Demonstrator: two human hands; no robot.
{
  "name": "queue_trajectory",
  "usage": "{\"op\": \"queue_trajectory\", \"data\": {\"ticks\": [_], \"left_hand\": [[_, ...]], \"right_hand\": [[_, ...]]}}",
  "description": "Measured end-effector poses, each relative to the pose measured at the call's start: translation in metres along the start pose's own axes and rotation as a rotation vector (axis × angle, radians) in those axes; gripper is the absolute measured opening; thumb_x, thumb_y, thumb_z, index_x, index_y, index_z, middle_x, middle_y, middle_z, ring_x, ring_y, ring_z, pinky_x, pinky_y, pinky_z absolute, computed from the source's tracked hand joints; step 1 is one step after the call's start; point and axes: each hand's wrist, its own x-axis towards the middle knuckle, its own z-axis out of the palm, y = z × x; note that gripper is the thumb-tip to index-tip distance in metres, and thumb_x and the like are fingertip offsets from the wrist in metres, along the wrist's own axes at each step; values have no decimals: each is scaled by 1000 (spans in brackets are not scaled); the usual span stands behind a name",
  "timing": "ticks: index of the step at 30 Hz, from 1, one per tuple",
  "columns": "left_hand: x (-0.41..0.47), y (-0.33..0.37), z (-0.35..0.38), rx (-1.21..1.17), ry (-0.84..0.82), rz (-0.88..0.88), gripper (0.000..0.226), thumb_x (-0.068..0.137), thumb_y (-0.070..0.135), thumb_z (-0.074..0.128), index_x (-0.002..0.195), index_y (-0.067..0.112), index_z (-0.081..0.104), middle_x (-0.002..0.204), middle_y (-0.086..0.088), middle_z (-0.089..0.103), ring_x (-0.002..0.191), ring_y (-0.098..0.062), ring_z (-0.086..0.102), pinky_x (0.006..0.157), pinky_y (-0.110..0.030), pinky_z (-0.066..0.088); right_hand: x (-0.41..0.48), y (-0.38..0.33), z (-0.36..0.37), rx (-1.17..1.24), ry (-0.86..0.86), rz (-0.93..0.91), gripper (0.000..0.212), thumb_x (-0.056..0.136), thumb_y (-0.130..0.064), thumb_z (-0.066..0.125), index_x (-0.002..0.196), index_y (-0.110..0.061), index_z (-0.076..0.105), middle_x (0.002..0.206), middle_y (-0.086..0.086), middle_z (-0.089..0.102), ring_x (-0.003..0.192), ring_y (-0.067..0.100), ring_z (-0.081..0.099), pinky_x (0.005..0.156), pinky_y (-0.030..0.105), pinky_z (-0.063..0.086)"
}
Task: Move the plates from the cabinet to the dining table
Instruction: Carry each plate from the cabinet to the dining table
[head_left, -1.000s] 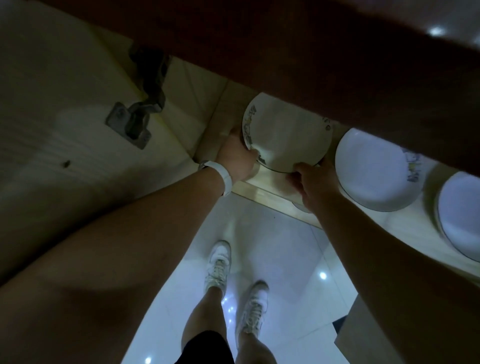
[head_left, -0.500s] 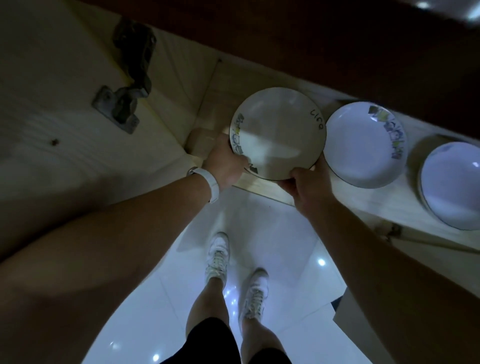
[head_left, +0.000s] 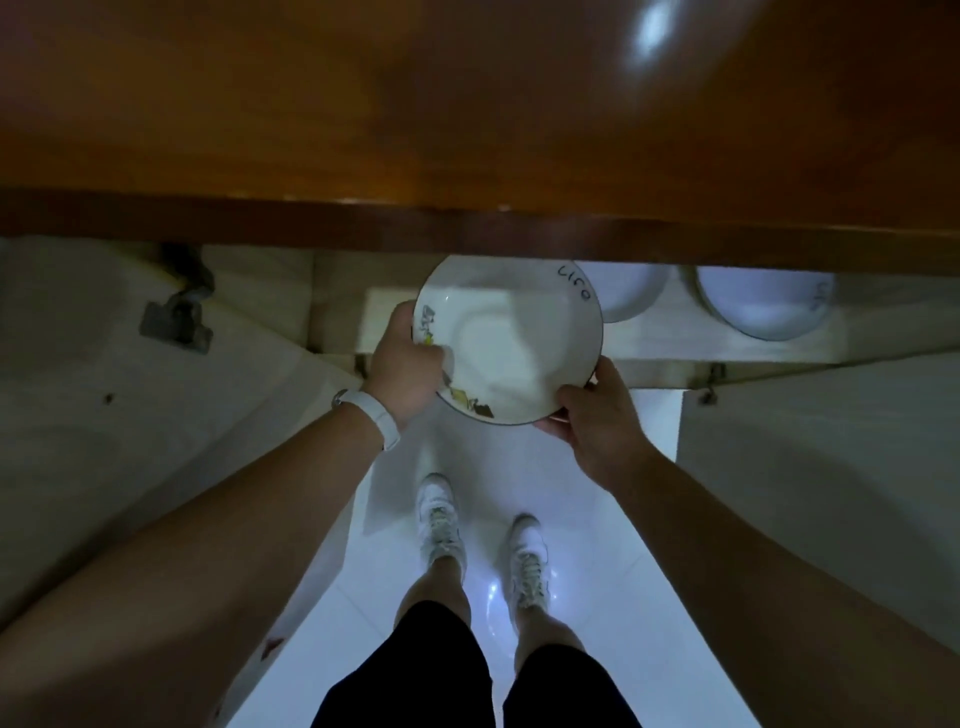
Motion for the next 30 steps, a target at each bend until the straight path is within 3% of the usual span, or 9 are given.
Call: {"op": "queue_trajectory", "data": {"ticks": [4,7,10,14,16,18,22,25,30], "left_hand": [[-26,11,16,29,-55,5,46,85,-16,46,120,15,51,99,4,64,79,-8,61,56,-16,52],[-43,16,34,82,-97,16,47,85,-13,47,124,13,52,102,1,64,80,-6,60,52,-12,48],[-60,23,54,117,-193,34,49,85,-13,48,125,16,53,106,-1,65,82,-11,62,55,-15,51],[-85,29,82,148,-301,53,52,84,-11,50,117,29,56,109,5,67,101,-22,64,85,-36,54],[-100,35,95,181,-348,60,53,80,-6,52,110,38,59,109,6,69,103,-24,65,91,-45,53],[-118,41,110,188,-396,63,54,77,-3,52,107,40,61,110,5,71,104,-24,66,91,-51,53],[-162,55,141,169,-499,82,55,78,-10,48,110,33,63,110,6,72,106,-20,66,92,-48,54],[-200,63,162,193,-552,99,57,78,-8,48,103,41,65,104,11,73,102,-17,67,91,-48,54],[-269,74,194,190,-645,84,57,82,-11,47,108,37,62,104,7,73,103,-23,67,80,-44,59]], "right_hand": [[-30,-2,-20,41,36,-9,57,83,13,41,131,-16,46,124,8,57,105,32,64,72,39,60],[-54,-2,-36,69,106,-26,54,84,10,42,130,-19,48,123,7,58,106,33,63,67,35,60],[-81,-1,-57,83,180,-35,51,86,8,41,127,-22,47,122,6,57,107,34,61,63,32,59],[-115,4,-88,141,257,-91,49,87,6,42,121,-29,50,122,5,58,107,35,61,68,38,60],[-133,5,-104,171,307,-116,49,87,6,44,121,-28,51,122,6,59,109,34,61,71,41,60],[-154,6,-121,198,349,-132,50,87,6,45,124,-27,51,121,5,60,108,30,61,74,43,61],[-197,11,-156,218,407,-168,48,87,4,47,124,-26,51,120,3,61,108,24,60,74,42,61],[-230,20,-183,223,450,-189,52,85,4,49,129,-24,51,121,3,62,110,26,60,72,42,62],[-289,31,-223,280,505,-260,51,86,3,46,129,-24,51,120,0,62,108,26,59,71,41,62]]}}
